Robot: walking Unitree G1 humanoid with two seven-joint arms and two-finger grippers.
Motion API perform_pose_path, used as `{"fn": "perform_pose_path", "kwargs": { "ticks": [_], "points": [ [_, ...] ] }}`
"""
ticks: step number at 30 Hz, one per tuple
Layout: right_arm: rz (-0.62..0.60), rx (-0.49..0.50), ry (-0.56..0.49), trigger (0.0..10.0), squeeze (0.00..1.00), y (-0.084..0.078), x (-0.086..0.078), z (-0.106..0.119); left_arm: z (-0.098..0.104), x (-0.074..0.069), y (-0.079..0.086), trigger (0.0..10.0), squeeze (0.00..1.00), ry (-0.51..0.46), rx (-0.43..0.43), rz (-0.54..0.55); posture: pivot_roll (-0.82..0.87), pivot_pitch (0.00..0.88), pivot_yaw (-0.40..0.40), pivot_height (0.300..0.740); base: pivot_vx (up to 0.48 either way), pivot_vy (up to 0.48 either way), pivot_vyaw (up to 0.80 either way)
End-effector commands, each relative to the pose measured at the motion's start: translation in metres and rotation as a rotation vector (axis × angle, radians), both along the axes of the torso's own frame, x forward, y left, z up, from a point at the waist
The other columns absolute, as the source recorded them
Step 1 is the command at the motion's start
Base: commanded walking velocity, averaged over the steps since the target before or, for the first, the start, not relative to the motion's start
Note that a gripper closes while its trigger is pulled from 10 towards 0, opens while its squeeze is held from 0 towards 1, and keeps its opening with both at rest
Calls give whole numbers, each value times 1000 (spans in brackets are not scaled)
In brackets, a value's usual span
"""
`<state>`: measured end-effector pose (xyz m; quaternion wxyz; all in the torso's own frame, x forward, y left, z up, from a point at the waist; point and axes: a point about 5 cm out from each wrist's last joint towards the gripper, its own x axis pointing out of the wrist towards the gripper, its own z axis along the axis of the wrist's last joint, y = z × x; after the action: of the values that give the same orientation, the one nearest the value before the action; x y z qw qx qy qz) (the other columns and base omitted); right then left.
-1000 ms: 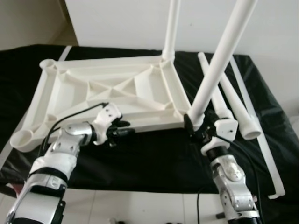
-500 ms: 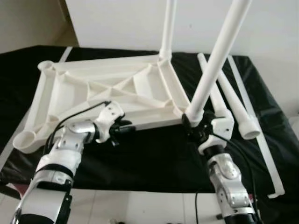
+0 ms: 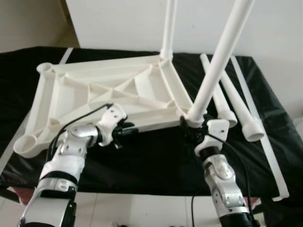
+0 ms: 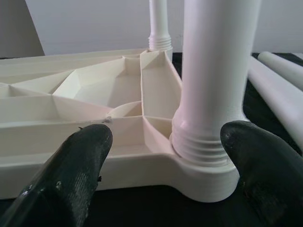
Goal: Building children table
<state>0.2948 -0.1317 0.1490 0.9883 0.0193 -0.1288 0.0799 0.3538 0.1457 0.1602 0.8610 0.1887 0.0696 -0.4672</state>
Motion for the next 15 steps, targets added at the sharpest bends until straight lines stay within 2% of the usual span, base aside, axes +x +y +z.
{"fn": "perform_pose_path", "kwargs": {
  "ticks": [1, 2, 6, 8, 9, 15],
  "points": [
    [1, 1, 33, 10000, 0, 3, 2, -6, -1, 12, 17, 10000, 835, -175, -77, 481, -64, 116, 8, 740, 0, 0, 0],
    [-9, -11, 55, 10000, 0, 4, 5, -9, 2, 8, 14, 10000, 1000, -162, -117, 394, -62, 120, 7, 740, 0, 0, 0],
    [-21, -26, 82, 10000, 0, 5, 8, -13, 9, 5, 16, 10000, 1000, -164, -135, 321, -61, 124, 8, 740, 0, 0, 0],
    [-27, -26, 92, 10000, 0, 5, 9, -14, 16, 4, 19, 10000, 1000, -194, -132, 291, -60, 128, 10, 740, 0, 0, 0],
    [-36, -19, 103, 10000, 0, 5, 10, -16, 24, 6, 25, 10000, 0, -218, -136, 298, -59, 129, 10, 740, 0, 0, 0],
    [-47, -10, 116, 10000, 0, 7, 13, -18, 41, 9, 40, 10000, 0, -257, -163, 331, -56, 138, 14, 740, 0, 0, 0]
  ]
}}
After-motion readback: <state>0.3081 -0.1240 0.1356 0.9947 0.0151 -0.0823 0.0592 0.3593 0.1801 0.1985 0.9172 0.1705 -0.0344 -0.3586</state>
